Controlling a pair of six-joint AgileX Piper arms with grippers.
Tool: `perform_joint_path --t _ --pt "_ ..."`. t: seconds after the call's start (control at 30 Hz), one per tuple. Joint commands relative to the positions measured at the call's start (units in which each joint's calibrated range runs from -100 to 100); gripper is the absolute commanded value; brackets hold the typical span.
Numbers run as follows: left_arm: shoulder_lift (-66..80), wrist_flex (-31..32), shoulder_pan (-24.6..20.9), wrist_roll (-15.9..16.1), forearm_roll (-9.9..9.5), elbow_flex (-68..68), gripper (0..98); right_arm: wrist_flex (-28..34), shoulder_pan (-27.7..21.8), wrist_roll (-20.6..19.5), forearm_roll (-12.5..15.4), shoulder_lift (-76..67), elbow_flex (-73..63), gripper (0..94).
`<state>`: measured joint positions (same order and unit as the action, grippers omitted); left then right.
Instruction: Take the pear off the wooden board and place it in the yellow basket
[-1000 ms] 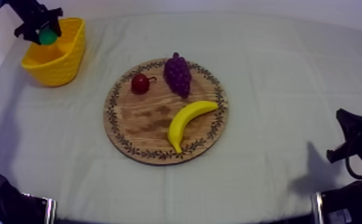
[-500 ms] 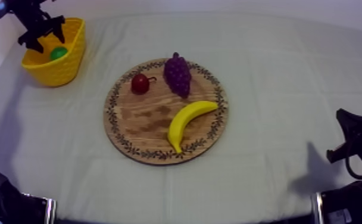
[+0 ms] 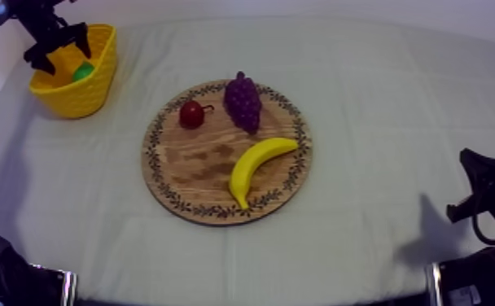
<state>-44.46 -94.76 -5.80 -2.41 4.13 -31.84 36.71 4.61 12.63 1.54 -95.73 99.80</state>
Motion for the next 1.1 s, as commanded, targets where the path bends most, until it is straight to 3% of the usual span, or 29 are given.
perform_joint_path --t 0.0,0.4,1.07 --pt "0.41 0.07 0.05 0.08 0.03 0.29 95.4 -0.01 -0.01 -0.01 0.0 -0.03 -0.02 0.2" --pt "7.69 -0.53 1.06 0.43 0.89 4.37 95.1 -0.01 -0.01 -0.01 0.0 -0.03 -0.02 0.2" --pt "32.38 -0.28 1.04 1.04 1.41 24.46 67.4 -0.01 -0.01 -0.01 0.0 -0.03 -0.02 0.2"
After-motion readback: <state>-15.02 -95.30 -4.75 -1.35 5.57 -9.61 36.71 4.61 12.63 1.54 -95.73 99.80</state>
